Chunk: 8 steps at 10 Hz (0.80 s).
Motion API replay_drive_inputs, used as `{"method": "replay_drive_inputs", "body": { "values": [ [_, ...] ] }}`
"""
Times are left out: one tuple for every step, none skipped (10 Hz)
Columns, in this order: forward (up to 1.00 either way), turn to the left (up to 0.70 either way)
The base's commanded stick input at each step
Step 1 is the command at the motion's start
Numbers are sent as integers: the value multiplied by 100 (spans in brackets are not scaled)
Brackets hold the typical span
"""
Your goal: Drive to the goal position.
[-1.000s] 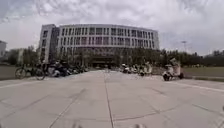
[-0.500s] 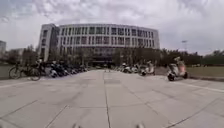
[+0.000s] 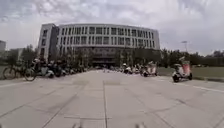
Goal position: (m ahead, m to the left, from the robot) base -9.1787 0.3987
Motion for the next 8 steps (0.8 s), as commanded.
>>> {"method": "replay_drive_inputs", "body": {
  "values": [
    [70, 0],
    [70, 0],
    [70, 0],
    [70, 0],
    [70, 0],
    [70, 0],
    [70, 0],
    [70, 0]
  ]
}}
